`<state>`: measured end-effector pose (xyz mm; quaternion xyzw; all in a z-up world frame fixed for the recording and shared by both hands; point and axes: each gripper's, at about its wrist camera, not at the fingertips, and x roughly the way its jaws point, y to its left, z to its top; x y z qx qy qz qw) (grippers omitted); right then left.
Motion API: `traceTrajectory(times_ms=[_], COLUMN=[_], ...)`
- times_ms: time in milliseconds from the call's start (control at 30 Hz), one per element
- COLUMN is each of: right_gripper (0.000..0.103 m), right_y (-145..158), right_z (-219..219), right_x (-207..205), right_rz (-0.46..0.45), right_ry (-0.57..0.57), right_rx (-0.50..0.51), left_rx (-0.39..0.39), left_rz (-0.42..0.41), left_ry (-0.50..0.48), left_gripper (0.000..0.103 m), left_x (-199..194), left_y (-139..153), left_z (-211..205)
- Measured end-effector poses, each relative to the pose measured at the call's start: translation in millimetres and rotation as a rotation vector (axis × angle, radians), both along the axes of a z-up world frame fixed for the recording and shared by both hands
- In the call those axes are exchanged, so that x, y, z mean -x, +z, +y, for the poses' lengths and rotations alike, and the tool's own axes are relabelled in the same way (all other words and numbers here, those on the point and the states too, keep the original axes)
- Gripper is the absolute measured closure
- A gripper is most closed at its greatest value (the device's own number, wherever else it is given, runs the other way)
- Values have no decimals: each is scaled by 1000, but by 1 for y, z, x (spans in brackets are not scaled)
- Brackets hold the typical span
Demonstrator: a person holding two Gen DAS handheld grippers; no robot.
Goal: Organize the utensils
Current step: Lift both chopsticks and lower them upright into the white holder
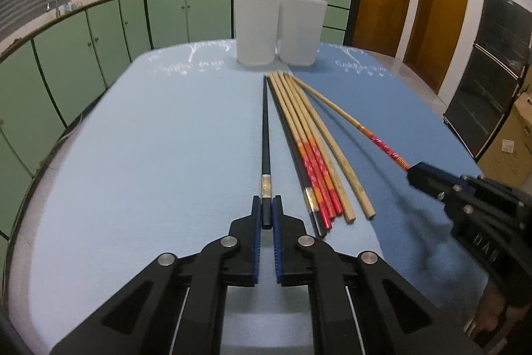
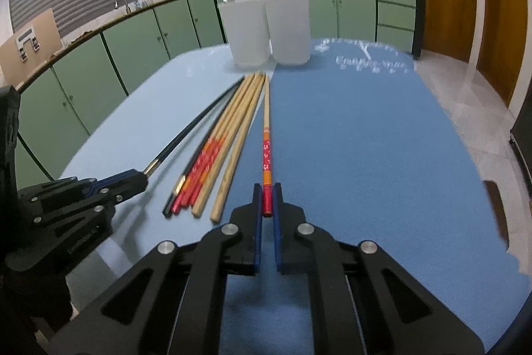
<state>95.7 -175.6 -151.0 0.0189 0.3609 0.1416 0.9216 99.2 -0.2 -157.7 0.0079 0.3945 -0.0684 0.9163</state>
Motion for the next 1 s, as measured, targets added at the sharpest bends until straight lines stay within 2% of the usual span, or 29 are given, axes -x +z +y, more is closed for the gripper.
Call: traceTrajectory(times_ms=[267, 500, 767, 1000], right_gripper=[98, 98, 98, 98], right_y=[61, 110, 155, 178], right_z=[-15, -26, -23, -21], right_x=[-6, -24, -49, -75], right_rz=[-116, -164, -197, -195], right_ry=[20, 33, 75, 106], right_rx=[-19, -75, -84, -84], left_rx=[16, 43, 67, 79], left_rz=[-133, -232, -274, -308], left_ry=[-12, -22, -36, -47], left_gripper=[97, 97, 97, 97], left_x=[2, -15, -39, -53], left_y=[66, 113, 138, 159], left_z=[11, 17, 21, 24])
